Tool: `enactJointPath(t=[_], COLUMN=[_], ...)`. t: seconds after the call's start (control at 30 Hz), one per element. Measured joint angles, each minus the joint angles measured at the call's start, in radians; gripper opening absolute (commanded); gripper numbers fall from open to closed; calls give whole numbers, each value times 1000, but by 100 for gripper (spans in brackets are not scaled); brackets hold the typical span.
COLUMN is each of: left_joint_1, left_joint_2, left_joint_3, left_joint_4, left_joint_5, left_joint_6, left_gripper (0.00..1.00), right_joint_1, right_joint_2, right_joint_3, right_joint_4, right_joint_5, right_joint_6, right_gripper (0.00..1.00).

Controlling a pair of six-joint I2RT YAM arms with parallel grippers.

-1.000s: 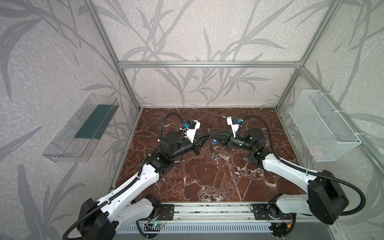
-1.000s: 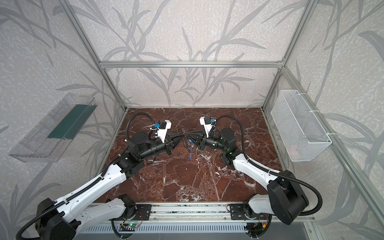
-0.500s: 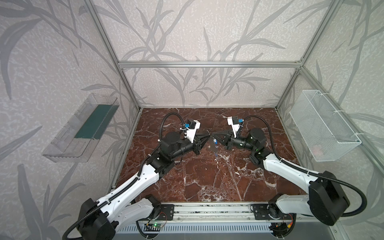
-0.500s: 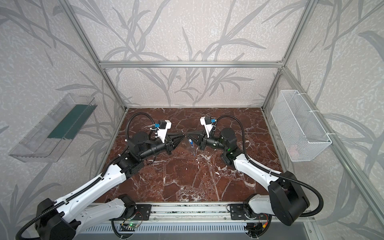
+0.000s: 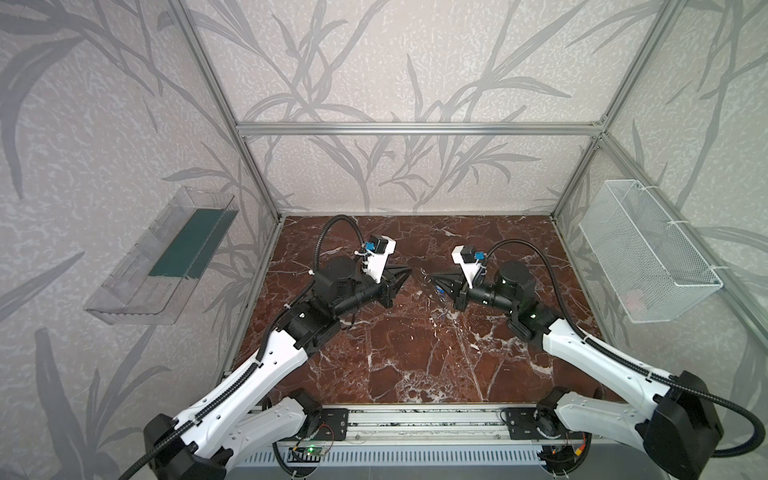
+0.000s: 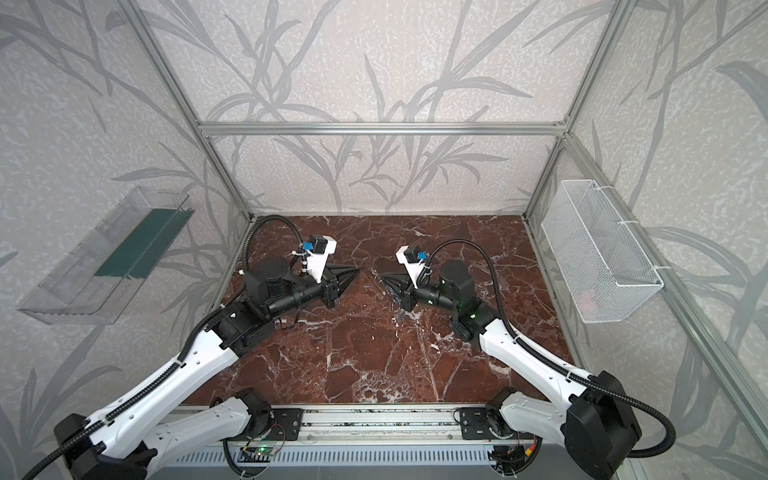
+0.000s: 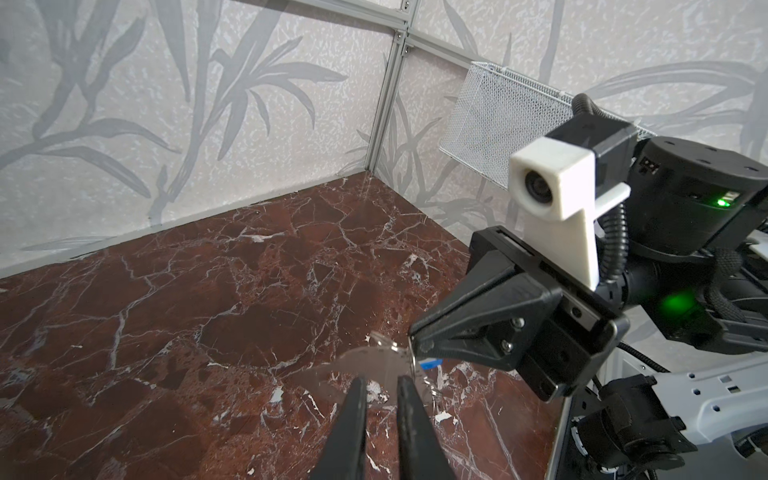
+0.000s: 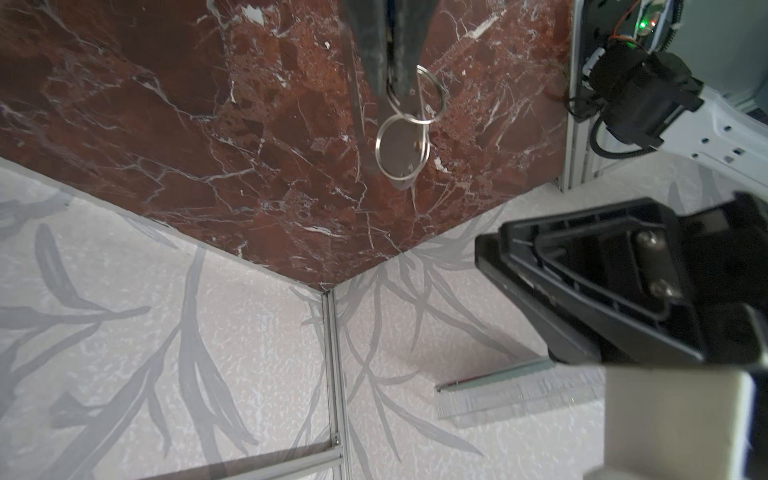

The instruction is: Put the keys on the keyring

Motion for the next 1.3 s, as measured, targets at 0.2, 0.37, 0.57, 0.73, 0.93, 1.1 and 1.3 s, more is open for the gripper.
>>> enactJointPath(t=[0.2, 0.37, 0.57, 0.73, 0.93, 1.1, 1.3], left_joint_1=[0, 0, 0, 0, 0, 2, 3], left_joint_2=[67, 103, 118, 143, 191, 195, 219], left_joint_3=[45, 47, 47, 48, 83, 102, 145], left_joint_4=[-97, -129, -129, -124, -130, -135, -166], left_joint_5=[38, 74, 97, 122, 139, 143, 167], left_joint_6=[-11, -25, -27, -21, 17, 50, 99], left_gripper=[20, 20, 24, 24, 24, 24, 23], right_joint_1=[82, 119, 140, 147, 148, 148, 148], right_joint_2=[-13, -37, -48, -49, -52, -52, -53], right_joint_3=[-2, -12, -36, -37, -37, -37, -37], right_joint_4=[-59, -52, -31, -31, -31, -31, -31], right_joint_5=[170, 289, 366, 380, 372, 352, 334], right_joint_6=[-146, -221, -277, -294, -295, -292, -284], right_gripper=[0, 0, 0, 0, 0, 0, 0])
